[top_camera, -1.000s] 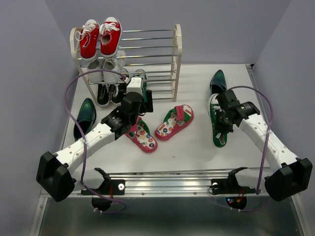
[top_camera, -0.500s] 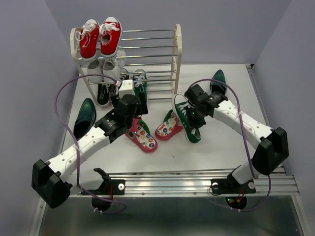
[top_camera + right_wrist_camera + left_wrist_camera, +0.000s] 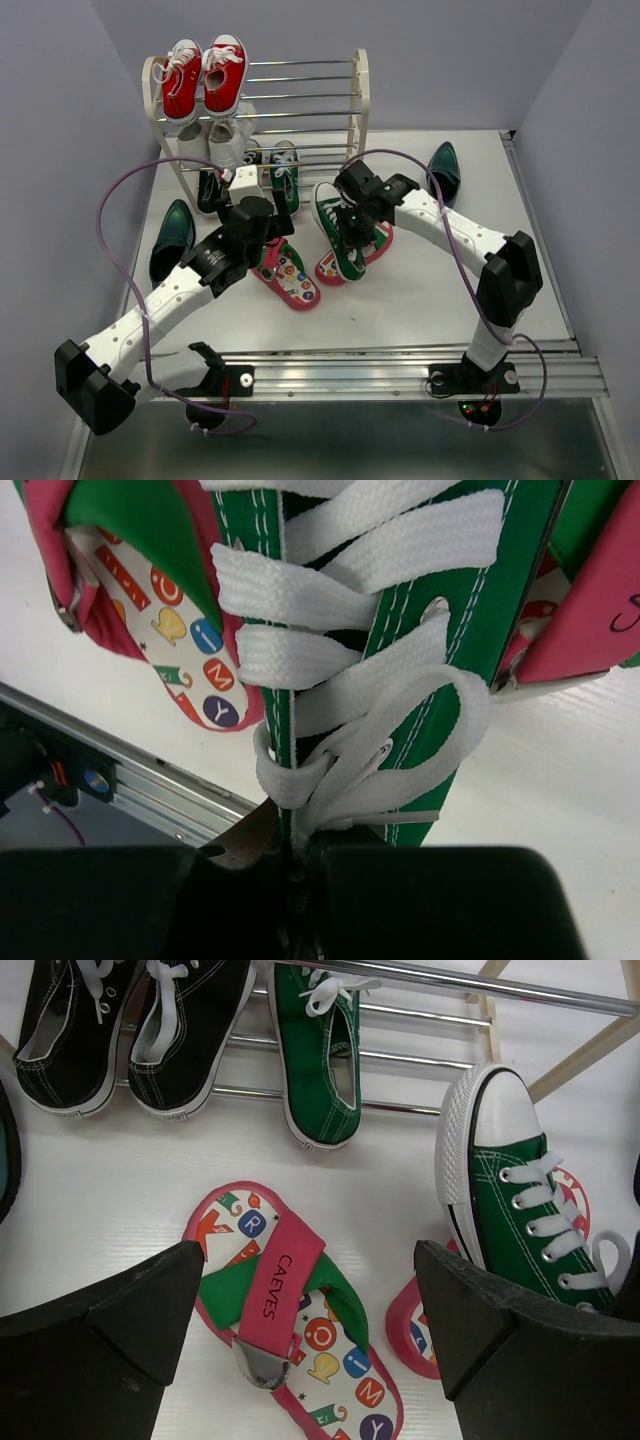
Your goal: Place and organize the shoes onto the shoe shelf
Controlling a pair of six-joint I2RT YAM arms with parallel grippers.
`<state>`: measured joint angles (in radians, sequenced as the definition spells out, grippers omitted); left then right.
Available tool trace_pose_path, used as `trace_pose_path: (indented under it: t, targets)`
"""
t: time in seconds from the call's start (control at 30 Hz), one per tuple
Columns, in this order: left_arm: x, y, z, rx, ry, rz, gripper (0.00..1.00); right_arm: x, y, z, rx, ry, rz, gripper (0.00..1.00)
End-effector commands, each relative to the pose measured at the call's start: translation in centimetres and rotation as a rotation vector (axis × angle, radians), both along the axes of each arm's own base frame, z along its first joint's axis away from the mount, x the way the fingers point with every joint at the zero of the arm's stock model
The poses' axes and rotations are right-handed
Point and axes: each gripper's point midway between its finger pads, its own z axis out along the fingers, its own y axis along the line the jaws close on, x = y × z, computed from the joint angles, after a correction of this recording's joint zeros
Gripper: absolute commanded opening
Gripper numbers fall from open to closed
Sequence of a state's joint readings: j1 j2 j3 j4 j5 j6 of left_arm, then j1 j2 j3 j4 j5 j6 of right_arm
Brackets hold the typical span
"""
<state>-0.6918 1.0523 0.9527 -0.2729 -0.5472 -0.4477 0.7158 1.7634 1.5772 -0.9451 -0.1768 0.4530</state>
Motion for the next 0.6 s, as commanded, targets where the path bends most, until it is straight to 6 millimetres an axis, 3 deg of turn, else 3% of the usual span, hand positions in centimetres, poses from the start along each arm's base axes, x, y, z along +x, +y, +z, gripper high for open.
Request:
trace_pose_path:
  t: [0.0, 0.3, 0.47, 0.57]
  targets:
    - [-0.4, 0.9, 0.7, -0.014, -0.023, 0.035, 0.99, 3.5, 2.9, 2.6, 0.086, -0.110, -0.046, 0.01]
    - [-0.9, 1.7, 1.3, -0.028, -0.040, 0.054, 0.99, 7.9, 5.0, 3.2, 0.079, -0.197, -0.094, 0.01]
    - [-1.0, 1.9, 1.2, -0.025, -0.038, 0.060, 0.99, 11.2, 5.1, 3.5, 0.025, -0.288, -0.152, 0.01]
    - [-1.1, 2.1, 1.2, -0.023, -0.037, 0.065, 0.99, 12.2, 5.3, 3.5, 0.012, -0.313, -0.157, 0.01]
